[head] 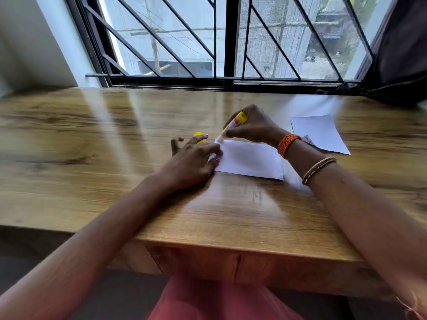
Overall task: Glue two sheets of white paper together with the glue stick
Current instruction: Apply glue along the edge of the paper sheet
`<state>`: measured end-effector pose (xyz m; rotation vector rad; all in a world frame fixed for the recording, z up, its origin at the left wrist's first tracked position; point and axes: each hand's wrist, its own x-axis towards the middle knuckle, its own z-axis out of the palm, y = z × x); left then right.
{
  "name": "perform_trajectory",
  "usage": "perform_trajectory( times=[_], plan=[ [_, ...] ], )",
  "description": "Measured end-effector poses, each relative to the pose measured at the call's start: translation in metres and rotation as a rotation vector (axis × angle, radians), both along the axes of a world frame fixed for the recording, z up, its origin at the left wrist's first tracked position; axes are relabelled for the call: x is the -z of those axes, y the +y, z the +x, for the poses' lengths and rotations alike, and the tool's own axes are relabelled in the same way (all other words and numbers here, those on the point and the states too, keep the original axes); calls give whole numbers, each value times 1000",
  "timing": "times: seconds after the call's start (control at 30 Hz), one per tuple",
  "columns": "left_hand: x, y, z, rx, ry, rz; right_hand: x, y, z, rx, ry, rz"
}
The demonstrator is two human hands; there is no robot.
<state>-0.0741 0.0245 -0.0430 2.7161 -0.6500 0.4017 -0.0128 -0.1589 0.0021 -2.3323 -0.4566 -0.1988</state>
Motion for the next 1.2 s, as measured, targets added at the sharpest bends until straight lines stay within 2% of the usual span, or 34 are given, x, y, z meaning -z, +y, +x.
perform_trajectory(
  times=[0.2,0.37,0.8,1.2],
  plan=[
    [2,2,1,-11,-13,-2,-6,1,-2,-26,-13,-77],
    [2,2,3,15,-89,78,-9,0,-3,-13,-16,-95],
    [1,2,0,37,-88,72,-7,-4,-4,4,-61,-138],
    [1,3,-1,22,-14,-27,-10,-33,-15,3,-23,-163]
  ],
)
